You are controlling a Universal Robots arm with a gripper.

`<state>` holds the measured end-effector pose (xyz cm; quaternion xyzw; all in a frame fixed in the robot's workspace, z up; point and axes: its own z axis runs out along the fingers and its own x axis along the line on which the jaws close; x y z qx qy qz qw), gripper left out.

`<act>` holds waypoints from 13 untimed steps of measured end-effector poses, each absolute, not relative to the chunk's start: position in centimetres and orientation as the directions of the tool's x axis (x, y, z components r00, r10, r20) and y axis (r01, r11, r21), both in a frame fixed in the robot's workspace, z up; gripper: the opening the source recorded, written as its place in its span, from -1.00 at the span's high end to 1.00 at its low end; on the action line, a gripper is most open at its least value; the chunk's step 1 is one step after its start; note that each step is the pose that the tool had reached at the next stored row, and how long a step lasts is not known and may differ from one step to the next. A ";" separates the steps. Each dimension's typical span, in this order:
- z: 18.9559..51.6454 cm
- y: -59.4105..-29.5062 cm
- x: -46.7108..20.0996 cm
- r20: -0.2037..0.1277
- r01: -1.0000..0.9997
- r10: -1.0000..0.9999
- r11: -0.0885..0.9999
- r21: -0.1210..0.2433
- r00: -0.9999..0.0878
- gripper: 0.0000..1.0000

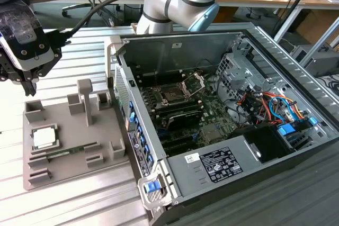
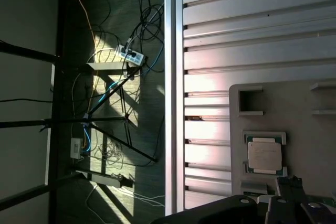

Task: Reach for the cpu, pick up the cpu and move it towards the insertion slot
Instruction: 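Reach for the cpu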

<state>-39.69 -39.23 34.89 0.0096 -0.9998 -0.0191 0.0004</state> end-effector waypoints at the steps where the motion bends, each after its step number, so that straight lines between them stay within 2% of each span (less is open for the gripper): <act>1: 34.9 -39.2 -39.7 0.000 -0.019 -0.019 0.999 0.038 -1.000 0.79; 13: 34.7 -39.2 -39.7 0.001 -0.019 -0.019 0.999 0.038 -1.000 0.79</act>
